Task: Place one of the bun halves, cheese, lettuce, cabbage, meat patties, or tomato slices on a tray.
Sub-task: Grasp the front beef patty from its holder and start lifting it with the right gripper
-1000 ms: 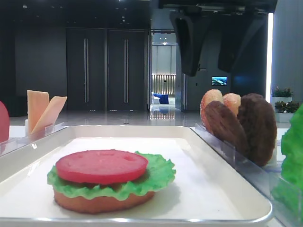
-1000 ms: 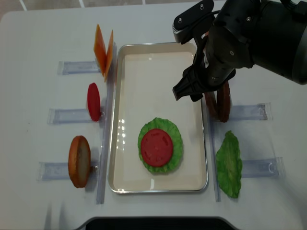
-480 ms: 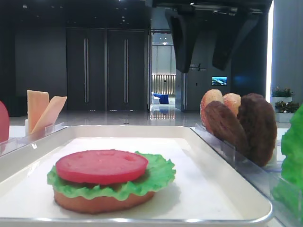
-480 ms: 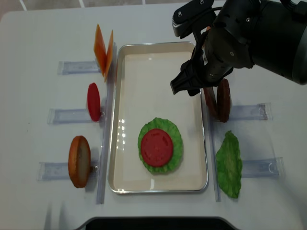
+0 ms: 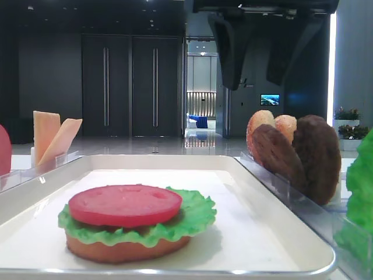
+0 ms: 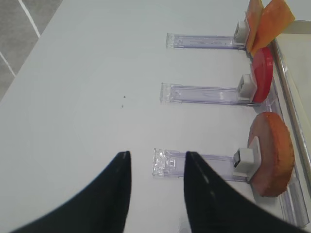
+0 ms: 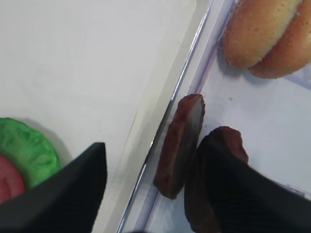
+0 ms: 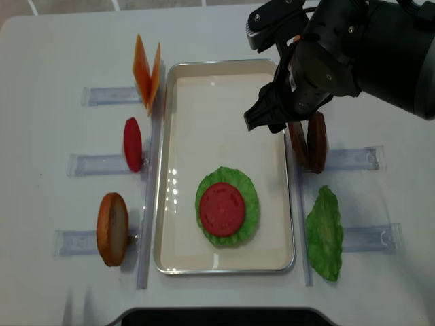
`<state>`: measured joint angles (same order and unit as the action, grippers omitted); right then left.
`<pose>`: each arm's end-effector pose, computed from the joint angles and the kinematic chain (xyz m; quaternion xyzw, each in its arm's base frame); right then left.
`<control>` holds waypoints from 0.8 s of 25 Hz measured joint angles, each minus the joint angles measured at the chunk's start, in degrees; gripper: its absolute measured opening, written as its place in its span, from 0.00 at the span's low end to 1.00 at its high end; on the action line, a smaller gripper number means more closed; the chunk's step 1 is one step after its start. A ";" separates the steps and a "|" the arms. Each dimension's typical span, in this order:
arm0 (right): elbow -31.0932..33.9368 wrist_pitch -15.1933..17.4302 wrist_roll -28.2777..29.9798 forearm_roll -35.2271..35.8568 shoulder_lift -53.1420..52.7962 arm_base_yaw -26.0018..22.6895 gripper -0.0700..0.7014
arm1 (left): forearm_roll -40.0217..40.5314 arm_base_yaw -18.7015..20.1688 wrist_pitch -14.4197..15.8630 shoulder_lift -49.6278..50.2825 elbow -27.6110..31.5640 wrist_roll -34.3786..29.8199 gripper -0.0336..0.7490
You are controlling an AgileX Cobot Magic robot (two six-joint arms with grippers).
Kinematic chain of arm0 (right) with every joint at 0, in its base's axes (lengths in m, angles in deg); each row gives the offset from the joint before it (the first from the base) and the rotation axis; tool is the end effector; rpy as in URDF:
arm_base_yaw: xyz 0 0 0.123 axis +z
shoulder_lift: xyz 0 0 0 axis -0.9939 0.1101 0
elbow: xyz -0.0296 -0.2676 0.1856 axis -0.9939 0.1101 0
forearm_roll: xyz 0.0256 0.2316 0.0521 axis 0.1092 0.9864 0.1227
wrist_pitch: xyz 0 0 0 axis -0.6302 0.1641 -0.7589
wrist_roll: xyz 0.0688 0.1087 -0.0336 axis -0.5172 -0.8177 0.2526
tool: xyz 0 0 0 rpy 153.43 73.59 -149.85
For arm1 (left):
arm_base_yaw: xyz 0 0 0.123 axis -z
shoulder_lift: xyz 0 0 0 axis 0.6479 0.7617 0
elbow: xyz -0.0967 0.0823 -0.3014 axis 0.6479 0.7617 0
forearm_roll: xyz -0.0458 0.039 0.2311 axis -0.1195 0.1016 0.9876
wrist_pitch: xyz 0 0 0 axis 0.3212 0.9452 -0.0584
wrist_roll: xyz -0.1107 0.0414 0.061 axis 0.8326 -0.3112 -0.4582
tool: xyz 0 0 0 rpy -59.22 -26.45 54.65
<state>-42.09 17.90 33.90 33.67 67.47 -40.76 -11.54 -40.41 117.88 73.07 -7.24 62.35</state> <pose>0.2747 0.2157 0.2690 -0.2158 0.9530 -0.0060 0.2125 -0.0255 0.0214 0.2405 -0.0521 0.8626 0.0630 0.4992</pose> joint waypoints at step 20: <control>0.00 1.46 0.06 -0.24 5.12 -0.76 0.64 | 0.00 0.00 0.00 0.00 0.00 -0.15 0.40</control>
<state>-42.09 19.36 33.97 33.42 72.59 -41.52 -11.54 -40.41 117.88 73.07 -7.24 62.20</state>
